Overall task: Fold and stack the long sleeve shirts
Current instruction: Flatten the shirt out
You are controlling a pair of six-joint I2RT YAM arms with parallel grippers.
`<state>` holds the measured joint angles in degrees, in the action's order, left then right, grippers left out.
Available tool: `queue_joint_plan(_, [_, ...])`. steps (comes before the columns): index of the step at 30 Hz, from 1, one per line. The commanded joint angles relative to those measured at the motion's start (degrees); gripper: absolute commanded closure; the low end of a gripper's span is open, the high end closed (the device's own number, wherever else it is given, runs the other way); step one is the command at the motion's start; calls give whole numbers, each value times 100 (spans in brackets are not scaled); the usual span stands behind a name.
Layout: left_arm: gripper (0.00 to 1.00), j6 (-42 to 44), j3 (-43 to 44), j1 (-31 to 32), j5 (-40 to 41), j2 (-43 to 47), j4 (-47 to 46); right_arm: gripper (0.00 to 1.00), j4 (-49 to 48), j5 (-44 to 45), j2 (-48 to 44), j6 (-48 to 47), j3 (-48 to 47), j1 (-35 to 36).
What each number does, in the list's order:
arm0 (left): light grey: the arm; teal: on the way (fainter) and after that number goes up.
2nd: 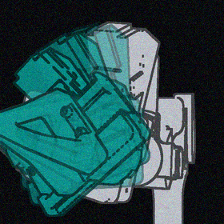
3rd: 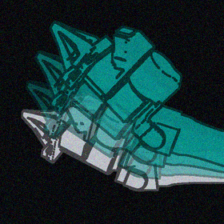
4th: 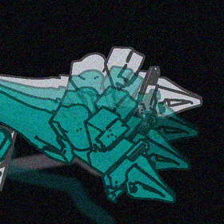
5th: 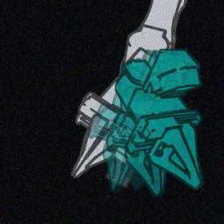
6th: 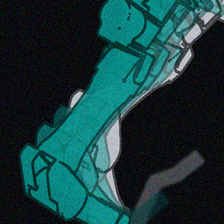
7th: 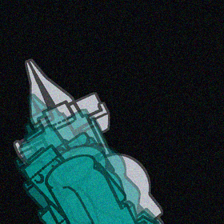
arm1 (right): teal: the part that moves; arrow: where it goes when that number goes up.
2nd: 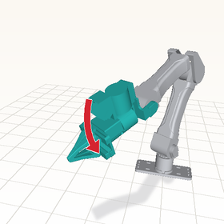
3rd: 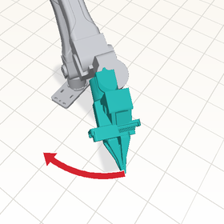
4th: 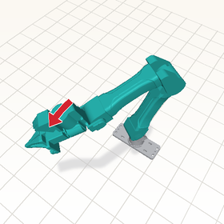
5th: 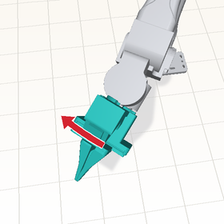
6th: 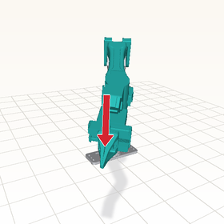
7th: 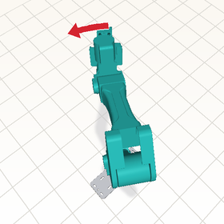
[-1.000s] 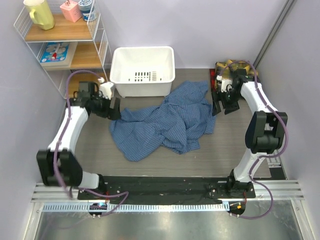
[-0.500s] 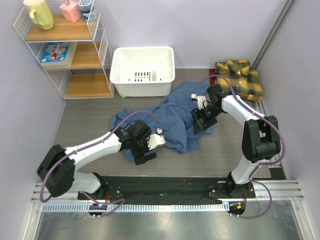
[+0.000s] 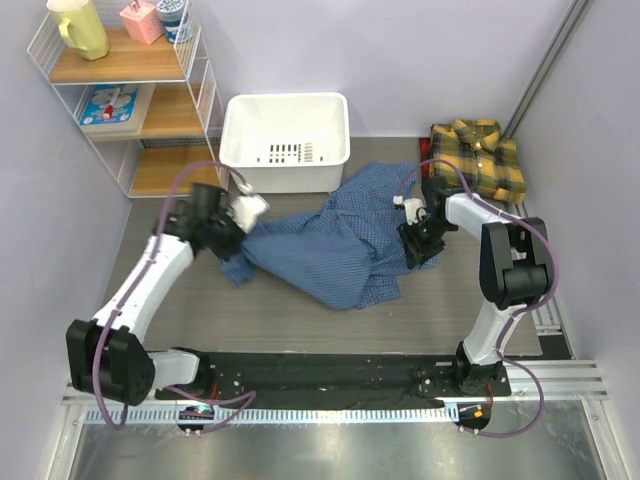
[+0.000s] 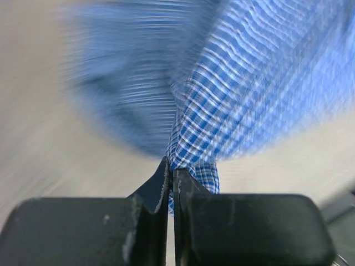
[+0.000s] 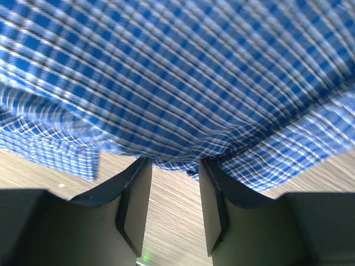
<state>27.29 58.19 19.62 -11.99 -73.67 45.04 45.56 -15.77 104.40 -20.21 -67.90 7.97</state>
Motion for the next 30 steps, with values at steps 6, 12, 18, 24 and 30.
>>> queue_joint_plan(6, [58, -646, 1150, -1733, -680, -1255, 611, 53, 673, -145, -51, -343, -847, -120])
queue_joint_plan(12, [28, 329, 790, -463, -2160, 79, 33, 52, 1042, -716, -324, -265, -1067, -85])
queue_joint_plan(18, [33, 366, 1035, 2457, -1781, -568, -337, 53, 1148, -1339, -403, -19, -1051, -67])
queue_joint_plan(24, [31, 111, 1484, 3829, -1385, -2035, -1523, 56, 657, -1385, -17, 376, -901, -58])
queue_joint_plan(30, [26, -101, 2029, 4164, -718, -3125, -2393, 56, 436, -1297, 308, 544, -1015, -58])
